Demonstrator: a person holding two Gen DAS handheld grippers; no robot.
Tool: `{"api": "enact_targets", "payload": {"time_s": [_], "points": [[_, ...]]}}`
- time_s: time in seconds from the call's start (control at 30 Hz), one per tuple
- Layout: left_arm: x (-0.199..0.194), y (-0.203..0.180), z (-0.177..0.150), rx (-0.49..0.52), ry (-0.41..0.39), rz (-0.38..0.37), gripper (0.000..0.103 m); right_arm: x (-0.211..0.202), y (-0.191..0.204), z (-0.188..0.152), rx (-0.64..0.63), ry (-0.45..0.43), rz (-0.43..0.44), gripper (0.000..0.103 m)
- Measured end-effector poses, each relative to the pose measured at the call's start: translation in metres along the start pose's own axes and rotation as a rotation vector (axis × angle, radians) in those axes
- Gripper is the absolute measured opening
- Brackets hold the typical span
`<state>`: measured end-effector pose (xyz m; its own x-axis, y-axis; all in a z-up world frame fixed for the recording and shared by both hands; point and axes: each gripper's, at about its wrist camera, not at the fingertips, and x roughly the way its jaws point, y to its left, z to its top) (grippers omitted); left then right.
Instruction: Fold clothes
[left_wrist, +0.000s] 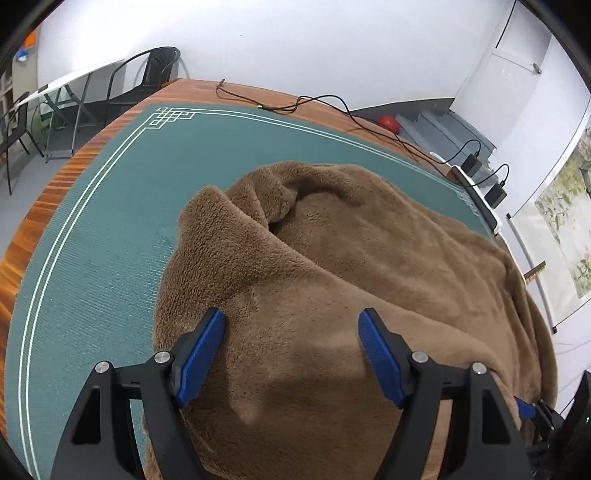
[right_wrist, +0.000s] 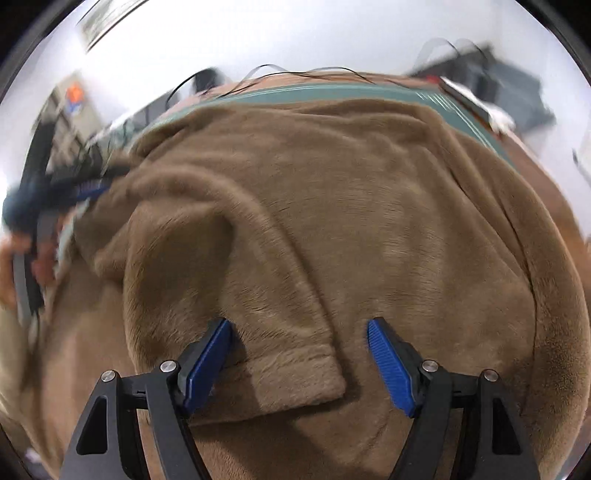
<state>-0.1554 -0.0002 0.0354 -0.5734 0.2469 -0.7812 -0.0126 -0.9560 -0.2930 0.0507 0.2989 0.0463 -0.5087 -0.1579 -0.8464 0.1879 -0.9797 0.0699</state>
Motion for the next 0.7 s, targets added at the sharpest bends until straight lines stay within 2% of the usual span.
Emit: {"api": "enact_targets", "payload": {"time_s": [0.1, 0.13, 0.2, 0.3, 0.4, 0.57, 0.7], "points": [[0.003, 0.004, 0.001, -0.007, 0.000, -0.007, 0.079, -0.004, 0.010, -0.008, -0.067, -0.016, -0.026, 0.076], [0.003, 0.005, 0.000, -0.005, -0.002, -0.007, 0.079, -0.005, 0.009, -0.009, -0.062, -0.020, -0.012, 0.071], [0.004, 0.006, 0.000, 0.000, -0.006, -0.007, 0.079, -0.008, 0.009, -0.010, -0.064, -0.030, 0.001, 0.051], [0.005, 0.008, 0.000, -0.002, -0.009, -0.012, 0.079, -0.012, 0.012, -0.011, -0.081, -0.048, 0.007, 0.036], [0.006, 0.009, 0.000, -0.004, -0.013, -0.018, 0.079, -0.019, 0.010, -0.009, -0.069, -0.071, 0.014, 0.027], [0.006, 0.008, -0.002, 0.009, -0.020, -0.015, 0.079, -0.037, 0.000, -0.002, -0.021, -0.148, -0.003, 0.023], [0.006, 0.007, -0.003, 0.020, -0.024, -0.009, 0.080, -0.037, 0.004, -0.002, -0.030, -0.154, -0.020, 0.023]]}}
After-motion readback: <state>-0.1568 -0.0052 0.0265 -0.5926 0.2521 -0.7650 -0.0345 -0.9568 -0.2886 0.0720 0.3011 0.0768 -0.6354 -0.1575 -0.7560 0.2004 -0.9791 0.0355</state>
